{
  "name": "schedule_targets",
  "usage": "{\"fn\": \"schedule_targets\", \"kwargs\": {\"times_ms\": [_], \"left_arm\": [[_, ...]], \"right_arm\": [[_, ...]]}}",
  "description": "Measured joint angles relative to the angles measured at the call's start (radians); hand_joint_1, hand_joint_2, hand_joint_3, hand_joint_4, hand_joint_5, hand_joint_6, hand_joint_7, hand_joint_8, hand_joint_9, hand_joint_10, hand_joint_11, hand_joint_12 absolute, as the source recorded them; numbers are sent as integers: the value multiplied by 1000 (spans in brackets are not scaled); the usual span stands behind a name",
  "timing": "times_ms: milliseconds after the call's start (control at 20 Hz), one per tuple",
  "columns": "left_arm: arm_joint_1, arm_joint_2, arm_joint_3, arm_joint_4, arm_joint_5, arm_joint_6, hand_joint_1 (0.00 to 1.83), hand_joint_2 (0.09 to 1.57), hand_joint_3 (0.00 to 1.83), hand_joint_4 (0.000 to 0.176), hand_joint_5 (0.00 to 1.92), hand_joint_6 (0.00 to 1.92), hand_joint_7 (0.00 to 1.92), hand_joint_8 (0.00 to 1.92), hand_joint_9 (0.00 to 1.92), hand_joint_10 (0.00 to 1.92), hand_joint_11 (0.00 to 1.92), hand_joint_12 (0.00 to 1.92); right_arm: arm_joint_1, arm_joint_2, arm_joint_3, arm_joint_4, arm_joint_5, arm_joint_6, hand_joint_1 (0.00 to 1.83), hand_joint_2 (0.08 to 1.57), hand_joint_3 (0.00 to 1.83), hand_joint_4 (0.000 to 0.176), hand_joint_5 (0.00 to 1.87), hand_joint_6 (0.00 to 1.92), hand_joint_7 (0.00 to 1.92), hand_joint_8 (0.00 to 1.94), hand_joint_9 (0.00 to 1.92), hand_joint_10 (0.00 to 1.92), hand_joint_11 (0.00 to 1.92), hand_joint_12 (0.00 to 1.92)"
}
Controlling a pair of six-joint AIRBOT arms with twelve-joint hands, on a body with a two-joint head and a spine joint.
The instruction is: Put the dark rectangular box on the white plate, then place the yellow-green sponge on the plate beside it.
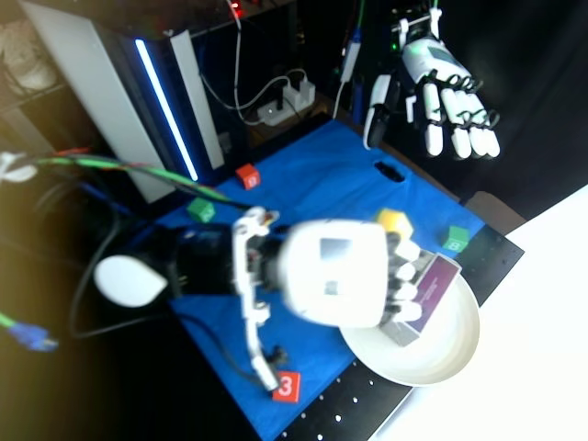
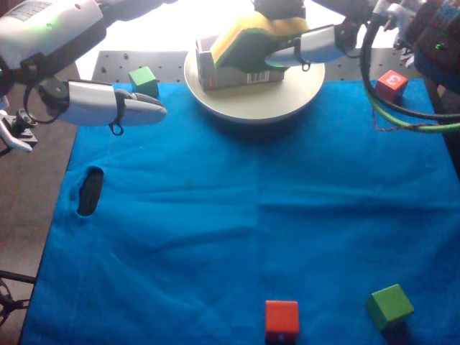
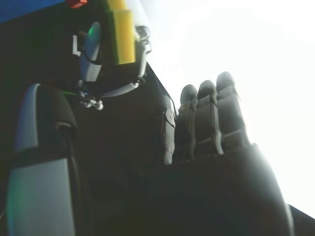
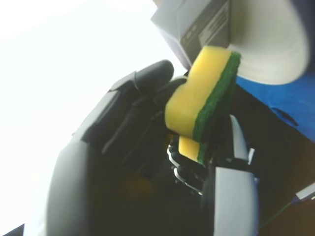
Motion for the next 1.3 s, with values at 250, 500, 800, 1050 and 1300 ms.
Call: {"fn": "schedule_targets", "kwargs": {"times_ms": [250,500,800,1050,1300], "left_arm": [[0,0,0,2,0,0,771,952,2,74,173,4,174,5,94,9,77,42],[7,0,0,0,0,0,757,935,0,68,192,7,192,8,114,10,82,53],[24,12,-9,-11,-17,3,758,933,0,68,185,1,159,1,71,0,28,42],[76,54,-53,-52,-85,2,769,911,0,66,171,1,136,0,55,0,33,56],[144,101,-100,-101,-142,3,738,863,0,174,2,0,0,0,0,0,0,0]], "right_arm": [[0,-8,11,-16,-40,0,930,874,0,159,105,0,266,0,464,4,32,1357],[0,-8,13,-18,-39,-1,821,842,0,176,0,0,116,1,159,2,0,635],[0,87,-73,8,-5,-1,786,802,0,176,0,0,6,4,2,0,0,30],[-68,256,-195,143,172,-2,741,772,0,176,0,0,1,0,0,0,0,0],[-211,437,-399,244,348,-87,780,825,7,176,0,0,0,0,0,0,0,0]]}}
